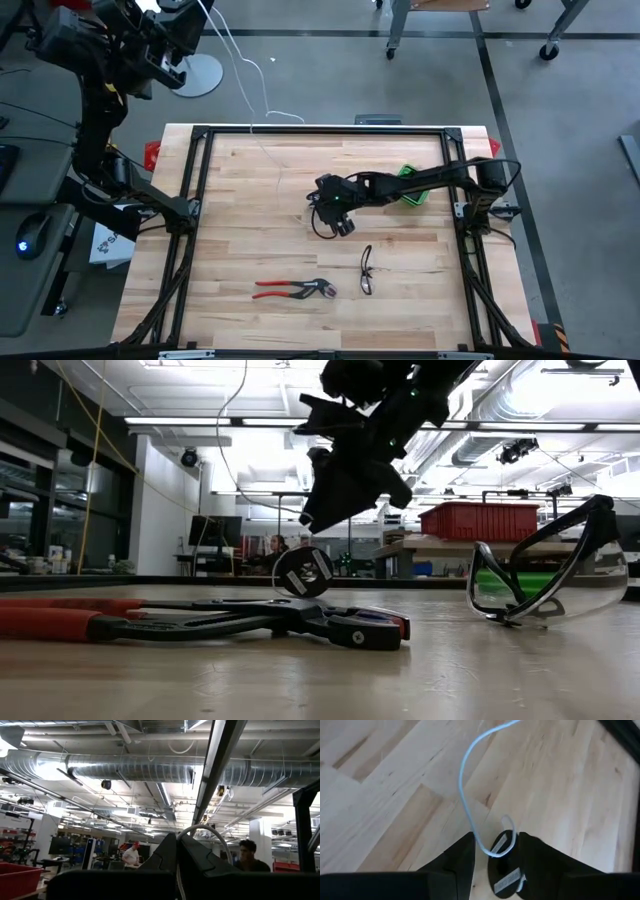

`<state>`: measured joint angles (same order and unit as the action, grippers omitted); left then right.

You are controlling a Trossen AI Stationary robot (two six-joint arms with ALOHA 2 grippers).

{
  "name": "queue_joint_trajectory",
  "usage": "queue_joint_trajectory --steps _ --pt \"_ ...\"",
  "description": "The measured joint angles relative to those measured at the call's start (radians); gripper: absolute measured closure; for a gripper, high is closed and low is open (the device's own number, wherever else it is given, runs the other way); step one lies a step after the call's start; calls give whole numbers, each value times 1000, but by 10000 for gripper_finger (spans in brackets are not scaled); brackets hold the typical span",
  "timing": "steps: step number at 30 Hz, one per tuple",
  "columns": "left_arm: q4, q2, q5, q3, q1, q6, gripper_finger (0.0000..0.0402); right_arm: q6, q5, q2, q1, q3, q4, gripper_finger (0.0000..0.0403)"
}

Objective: Coil cords
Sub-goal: Uncoil the wire from the spool

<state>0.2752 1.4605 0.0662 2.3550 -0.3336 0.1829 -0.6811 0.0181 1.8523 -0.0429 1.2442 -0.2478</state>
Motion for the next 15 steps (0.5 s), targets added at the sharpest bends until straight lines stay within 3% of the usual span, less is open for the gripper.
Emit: queue_joint_trajectory --steps 9,12,15 --pt "9 0 0 0 0 -1 401 -8 0 20 0 0 15 276" --pt "11 0 0 0 0 -1 401 -8 11 27 0 0 19 314" --pt "12 0 -1 0 0 -1 401 0 54 26 5 0 5 378"
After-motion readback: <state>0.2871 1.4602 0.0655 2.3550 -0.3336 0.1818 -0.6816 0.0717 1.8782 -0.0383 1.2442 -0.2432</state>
